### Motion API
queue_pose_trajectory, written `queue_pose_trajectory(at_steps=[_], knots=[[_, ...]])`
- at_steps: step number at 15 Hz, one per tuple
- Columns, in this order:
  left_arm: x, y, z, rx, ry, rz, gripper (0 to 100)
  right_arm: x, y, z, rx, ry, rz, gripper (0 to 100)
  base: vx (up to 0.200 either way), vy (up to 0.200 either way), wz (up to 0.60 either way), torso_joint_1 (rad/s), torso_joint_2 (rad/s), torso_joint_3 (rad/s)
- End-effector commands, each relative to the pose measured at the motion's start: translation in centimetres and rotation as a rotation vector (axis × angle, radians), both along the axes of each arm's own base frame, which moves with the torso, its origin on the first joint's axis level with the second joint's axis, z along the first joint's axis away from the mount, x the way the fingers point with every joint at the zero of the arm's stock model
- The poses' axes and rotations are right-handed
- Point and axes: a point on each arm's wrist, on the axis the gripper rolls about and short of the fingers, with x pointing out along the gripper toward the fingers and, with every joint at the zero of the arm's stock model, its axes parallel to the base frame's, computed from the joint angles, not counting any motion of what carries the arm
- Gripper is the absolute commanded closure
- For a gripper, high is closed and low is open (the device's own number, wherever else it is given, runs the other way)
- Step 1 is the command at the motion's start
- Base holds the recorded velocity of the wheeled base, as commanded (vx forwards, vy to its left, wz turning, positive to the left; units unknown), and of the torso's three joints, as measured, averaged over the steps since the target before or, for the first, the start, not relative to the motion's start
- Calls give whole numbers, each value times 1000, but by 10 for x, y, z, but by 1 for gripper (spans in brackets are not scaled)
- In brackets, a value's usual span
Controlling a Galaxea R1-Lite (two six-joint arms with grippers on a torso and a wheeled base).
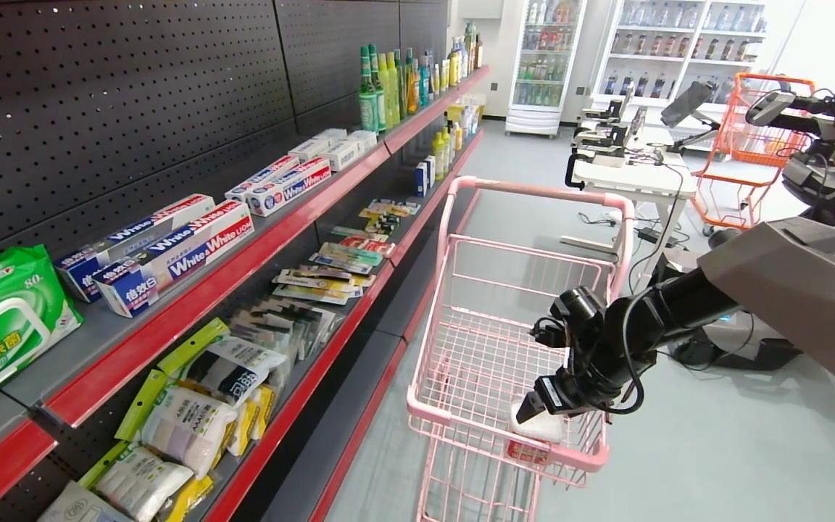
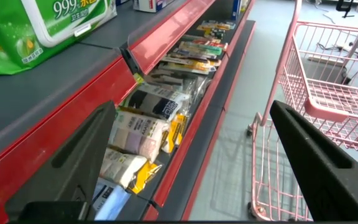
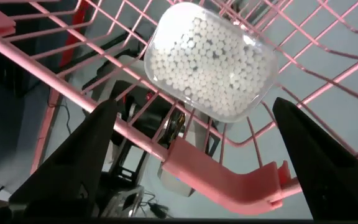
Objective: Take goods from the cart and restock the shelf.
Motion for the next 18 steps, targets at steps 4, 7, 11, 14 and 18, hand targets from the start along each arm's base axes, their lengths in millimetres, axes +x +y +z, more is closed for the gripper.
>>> queue_pose_trajectory(at_steps=[4, 7, 11, 14, 18], knots=[[0, 0, 0, 0, 1, 1, 0, 9, 10, -7, -26, 39, 10, 0, 0, 0, 0, 0, 0, 0], [0, 0, 0, 0, 1, 1, 0, 8, 12, -15, -63, 50, 12, 0, 0, 0, 0, 0, 0, 0], [0, 0, 0, 0, 1, 1, 0, 7, 15, -17, -90, 73, 20, 0, 0, 0, 0, 0, 0, 0], [0, 0, 0, 0, 1, 1, 0, 7, 19, -19, -97, 71, 17, 0, 0, 0, 0, 0, 0, 0], [0, 0, 0, 0, 1, 1, 0, 5, 21, -22, -110, 78, 11, 0, 0, 0, 0, 0, 0, 0]])
